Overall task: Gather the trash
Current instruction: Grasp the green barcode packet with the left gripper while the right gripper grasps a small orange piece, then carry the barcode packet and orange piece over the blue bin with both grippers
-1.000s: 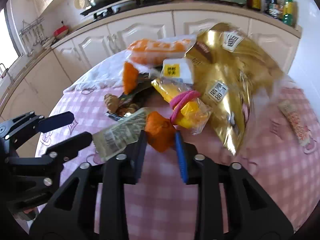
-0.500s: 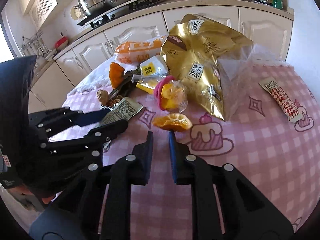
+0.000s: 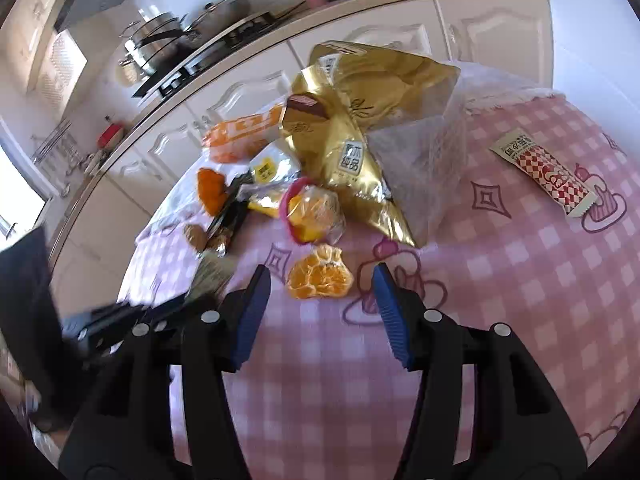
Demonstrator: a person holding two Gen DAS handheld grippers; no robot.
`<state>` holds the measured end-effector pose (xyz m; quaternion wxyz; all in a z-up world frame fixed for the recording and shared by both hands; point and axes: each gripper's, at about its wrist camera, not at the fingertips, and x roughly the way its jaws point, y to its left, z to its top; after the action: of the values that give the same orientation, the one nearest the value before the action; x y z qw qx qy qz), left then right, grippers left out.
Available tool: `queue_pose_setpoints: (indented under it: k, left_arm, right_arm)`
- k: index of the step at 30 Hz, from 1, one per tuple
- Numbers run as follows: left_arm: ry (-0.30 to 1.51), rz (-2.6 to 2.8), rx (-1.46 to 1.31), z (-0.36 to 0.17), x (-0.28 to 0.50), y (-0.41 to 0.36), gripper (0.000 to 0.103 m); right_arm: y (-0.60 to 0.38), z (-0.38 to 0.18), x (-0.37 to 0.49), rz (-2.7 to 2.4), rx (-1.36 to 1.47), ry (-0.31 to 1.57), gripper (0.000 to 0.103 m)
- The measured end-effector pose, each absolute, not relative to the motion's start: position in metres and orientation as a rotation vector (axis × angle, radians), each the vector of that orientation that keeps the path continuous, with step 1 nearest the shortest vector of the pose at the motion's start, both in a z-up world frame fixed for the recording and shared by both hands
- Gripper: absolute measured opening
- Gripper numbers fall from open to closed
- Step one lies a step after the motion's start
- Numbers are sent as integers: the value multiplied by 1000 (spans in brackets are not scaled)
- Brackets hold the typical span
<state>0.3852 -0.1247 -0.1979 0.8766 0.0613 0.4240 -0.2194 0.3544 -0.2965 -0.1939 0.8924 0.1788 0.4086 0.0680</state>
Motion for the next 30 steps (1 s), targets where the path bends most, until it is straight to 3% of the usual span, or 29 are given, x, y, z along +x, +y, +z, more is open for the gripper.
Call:
queue_pose_setpoints:
  k: [2,4,9,18,30]
  left_arm:
    - [882,-445,110,-196,383,-119,9]
    - [875,-441,93,-192,378,-112,9]
    - [858,-426,53,-184,367,-93,9]
    - [794,-389,-63,-161,339,-32,9]
    - [791,-137,-208,-176,286,131,9]
  right_arm:
    - [-285,-193,360,110,292,848,51]
    - [-277,-195,364,103,238,863,27]
    - [-267,-192,362,107,181,858,11]
    - [-217,-159,321,209,130,779,9]
    - [-23,-145,308,588,12,792,9]
